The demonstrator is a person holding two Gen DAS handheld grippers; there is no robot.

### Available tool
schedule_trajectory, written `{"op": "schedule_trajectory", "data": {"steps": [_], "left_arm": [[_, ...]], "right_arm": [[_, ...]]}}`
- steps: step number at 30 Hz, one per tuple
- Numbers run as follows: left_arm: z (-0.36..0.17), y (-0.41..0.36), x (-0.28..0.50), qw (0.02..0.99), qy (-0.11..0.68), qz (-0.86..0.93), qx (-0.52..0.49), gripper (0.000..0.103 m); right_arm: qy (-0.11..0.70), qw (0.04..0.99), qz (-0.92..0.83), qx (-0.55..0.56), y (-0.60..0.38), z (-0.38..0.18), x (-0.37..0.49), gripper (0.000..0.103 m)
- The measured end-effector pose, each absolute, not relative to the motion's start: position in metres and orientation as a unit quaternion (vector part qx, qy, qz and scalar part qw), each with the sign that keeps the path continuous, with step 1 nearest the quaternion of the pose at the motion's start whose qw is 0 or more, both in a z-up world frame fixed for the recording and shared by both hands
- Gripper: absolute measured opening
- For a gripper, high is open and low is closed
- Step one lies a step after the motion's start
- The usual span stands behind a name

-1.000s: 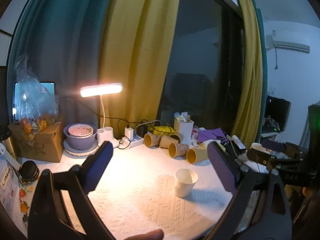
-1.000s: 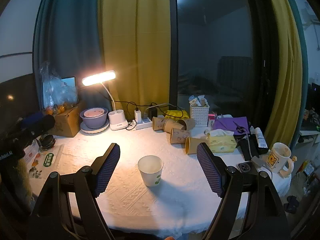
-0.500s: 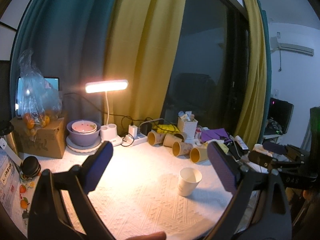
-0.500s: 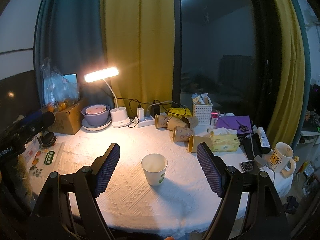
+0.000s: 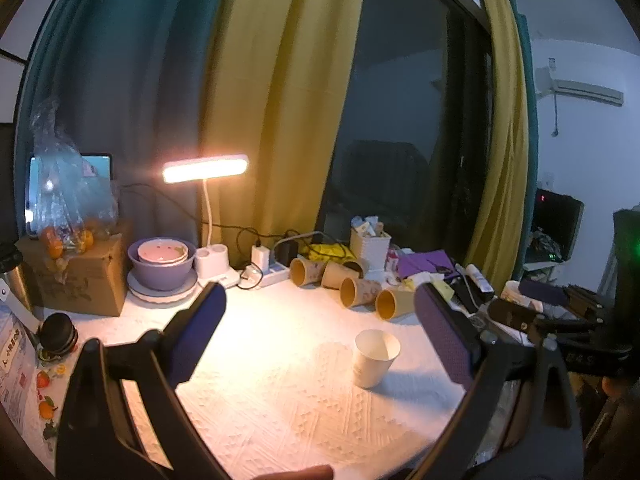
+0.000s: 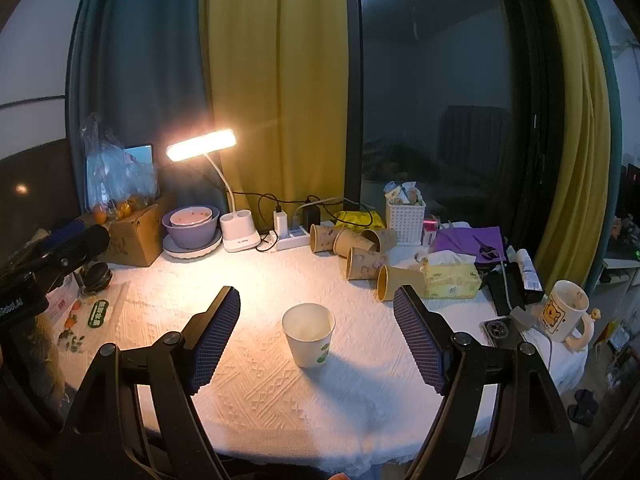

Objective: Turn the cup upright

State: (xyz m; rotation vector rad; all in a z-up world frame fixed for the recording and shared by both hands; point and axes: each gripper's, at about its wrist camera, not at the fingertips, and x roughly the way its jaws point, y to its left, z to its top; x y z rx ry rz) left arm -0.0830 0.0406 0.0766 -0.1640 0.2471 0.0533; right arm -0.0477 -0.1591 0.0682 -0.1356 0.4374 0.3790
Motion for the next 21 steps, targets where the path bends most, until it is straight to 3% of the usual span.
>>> {"op": "schedule_trajectory", "data": {"steps": [21], "left_arm": [[0.0747,0.0373,-0.0825,0.989,0.125,0.019,-0.074,0.096]], "right_arm": [[0.219,0.955,0.189,-0.065,-0.1579,0.0642,-0.0465,0.082]]}}
